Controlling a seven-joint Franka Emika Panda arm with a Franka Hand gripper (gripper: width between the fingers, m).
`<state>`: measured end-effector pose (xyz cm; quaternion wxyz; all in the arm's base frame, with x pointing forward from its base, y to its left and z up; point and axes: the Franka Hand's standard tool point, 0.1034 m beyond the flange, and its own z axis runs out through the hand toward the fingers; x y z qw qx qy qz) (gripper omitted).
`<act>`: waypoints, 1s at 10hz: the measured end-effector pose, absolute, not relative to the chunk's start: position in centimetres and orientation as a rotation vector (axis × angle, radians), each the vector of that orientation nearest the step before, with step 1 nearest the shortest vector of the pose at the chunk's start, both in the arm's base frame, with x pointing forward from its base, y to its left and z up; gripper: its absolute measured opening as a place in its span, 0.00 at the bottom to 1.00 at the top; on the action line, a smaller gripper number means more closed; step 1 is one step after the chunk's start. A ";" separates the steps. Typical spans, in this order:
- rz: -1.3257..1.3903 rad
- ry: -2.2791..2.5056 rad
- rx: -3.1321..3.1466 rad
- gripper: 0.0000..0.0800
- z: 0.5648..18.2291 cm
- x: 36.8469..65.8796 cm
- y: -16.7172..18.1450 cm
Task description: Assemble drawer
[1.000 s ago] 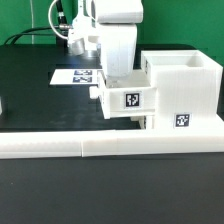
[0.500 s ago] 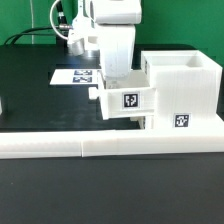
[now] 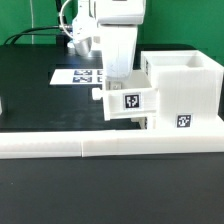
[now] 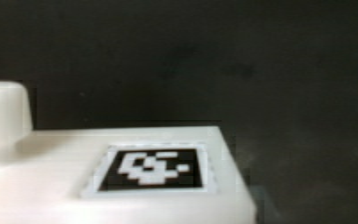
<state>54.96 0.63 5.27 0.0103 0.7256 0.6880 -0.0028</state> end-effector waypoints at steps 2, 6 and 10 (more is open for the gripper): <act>-0.008 2.155 2.257 0.05 5.3 54.9 0.6; -0.019 2.258 2.102 0.05 5.4 55.4 0.3; -0.020 2.259 2.099 0.05 5.4 55.4 0.3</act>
Offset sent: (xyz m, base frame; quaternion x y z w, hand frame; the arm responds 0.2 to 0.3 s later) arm 0.0024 0.0101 0.0000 -0.0409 -0.0191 -0.1347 0.9899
